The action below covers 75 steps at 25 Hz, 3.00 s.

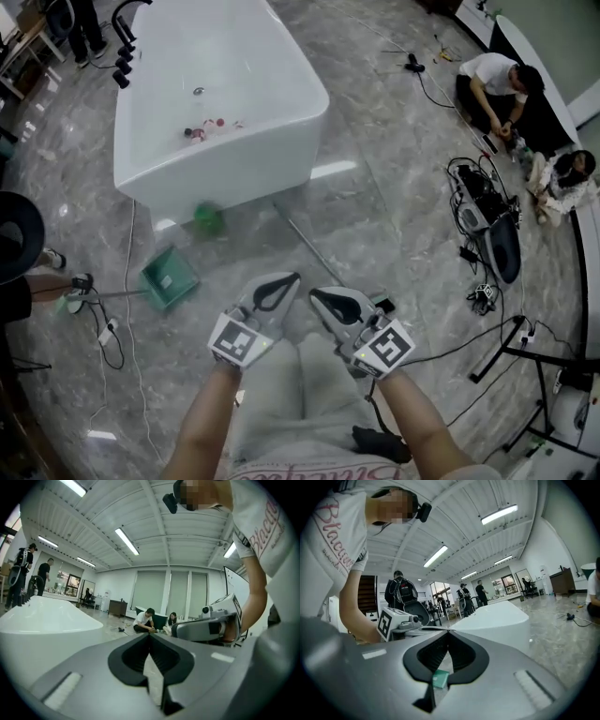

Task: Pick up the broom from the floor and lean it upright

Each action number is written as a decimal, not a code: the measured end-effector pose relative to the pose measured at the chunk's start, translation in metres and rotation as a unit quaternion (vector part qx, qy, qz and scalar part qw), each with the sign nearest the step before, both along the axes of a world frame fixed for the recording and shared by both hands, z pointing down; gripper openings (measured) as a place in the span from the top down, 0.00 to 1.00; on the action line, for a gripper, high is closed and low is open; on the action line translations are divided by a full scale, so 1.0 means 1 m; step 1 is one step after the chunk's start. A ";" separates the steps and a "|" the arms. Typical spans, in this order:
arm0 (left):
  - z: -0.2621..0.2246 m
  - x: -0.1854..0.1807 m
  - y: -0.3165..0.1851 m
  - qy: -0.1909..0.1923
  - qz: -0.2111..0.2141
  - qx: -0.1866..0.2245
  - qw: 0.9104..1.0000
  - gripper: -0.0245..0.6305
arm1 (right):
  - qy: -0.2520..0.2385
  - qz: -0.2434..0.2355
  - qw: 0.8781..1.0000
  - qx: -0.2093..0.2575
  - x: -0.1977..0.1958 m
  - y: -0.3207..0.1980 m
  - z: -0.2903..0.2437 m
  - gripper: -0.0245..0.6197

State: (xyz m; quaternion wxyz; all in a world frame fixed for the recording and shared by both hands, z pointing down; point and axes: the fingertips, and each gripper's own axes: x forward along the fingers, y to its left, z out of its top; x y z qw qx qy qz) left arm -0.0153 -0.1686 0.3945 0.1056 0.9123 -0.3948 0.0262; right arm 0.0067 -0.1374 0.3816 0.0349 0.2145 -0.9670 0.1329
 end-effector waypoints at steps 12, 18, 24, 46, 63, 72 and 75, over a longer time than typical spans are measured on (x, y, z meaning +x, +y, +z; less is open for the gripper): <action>0.255 0.020 -0.071 -0.059 0.089 0.001 0.994 0.96 | 0.127 0.071 0.989 -0.032 0.014 -0.079 0.279 0.96; 0.332 0.039 -0.104 -0.079 0.146 0.013 0.986 0.96 | 0.160 0.077 0.984 -0.032 0.018 -0.110 0.374 0.92; 0.384 0.046 -0.125 -0.092 0.186 0.008 0.978 0.96 | 0.244 0.088 0.962 -0.085 0.047 -0.122 0.489 0.81; 0.400 0.031 -0.146 -0.095 0.152 0.006 0.984 0.96 | 0.562 -0.004 0.782 -0.268 0.110 -0.117 0.670 0.79; 0.318 0.013 -0.162 -0.052 0.088 0.082 0.991 0.96 | 0.388 0.049 0.910 -0.137 0.090 -0.146 0.539 0.84; 0.265 -0.015 -0.175 -0.019 0.013 0.129 0.991 0.96 | 0.287 0.105 0.951 -0.037 0.055 -0.199 0.444 0.84; 0.254 -0.027 -0.180 -0.014 -0.010 0.136 0.991 0.96 | 0.259 0.122 0.958 -0.008 0.033 -0.222 0.418 0.84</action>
